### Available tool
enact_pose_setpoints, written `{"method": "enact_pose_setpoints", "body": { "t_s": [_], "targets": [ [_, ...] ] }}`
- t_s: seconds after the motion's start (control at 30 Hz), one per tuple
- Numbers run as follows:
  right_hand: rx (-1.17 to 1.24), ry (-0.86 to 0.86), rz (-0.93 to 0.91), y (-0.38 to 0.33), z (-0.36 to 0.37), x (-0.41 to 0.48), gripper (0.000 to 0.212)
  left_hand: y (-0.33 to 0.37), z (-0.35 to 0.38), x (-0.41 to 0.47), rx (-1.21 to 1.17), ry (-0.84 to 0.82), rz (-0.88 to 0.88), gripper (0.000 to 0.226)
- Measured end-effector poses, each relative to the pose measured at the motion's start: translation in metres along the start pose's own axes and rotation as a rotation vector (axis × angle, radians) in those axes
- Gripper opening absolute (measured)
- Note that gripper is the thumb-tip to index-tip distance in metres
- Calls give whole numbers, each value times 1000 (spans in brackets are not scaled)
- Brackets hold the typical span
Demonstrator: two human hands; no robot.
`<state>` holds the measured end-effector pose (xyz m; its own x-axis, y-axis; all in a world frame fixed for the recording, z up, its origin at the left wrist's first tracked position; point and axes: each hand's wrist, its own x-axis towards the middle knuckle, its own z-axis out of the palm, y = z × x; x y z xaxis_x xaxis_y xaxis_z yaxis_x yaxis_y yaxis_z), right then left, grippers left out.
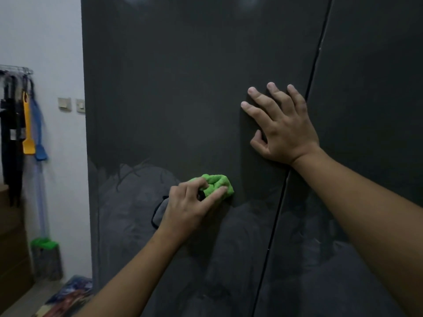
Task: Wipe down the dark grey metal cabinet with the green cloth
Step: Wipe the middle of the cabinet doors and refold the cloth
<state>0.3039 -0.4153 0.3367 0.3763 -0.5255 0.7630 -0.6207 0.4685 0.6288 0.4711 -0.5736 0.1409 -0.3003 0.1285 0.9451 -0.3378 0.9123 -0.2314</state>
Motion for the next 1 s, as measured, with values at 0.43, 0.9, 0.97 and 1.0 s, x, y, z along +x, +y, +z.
{"method": "enact_pose_setpoints", "body": {
  "t_s": [0.43,0.9,0.97,1.0],
  "targets": [
    [72,62,250,-37,22,-16,58,-128,-36,-44,-61,271,-1131,37],
    [56,169,232,-39,27,-23,46,-72,-24,-46,-112,87,-719,38],
    [61,178,237,-40,27,-23,45,-79,-28,-47,-116,33,-647,38],
    [57,183,239,-40,27,-23,45,-82,-30,-46,-131,39,-659,37]
  ]
}}
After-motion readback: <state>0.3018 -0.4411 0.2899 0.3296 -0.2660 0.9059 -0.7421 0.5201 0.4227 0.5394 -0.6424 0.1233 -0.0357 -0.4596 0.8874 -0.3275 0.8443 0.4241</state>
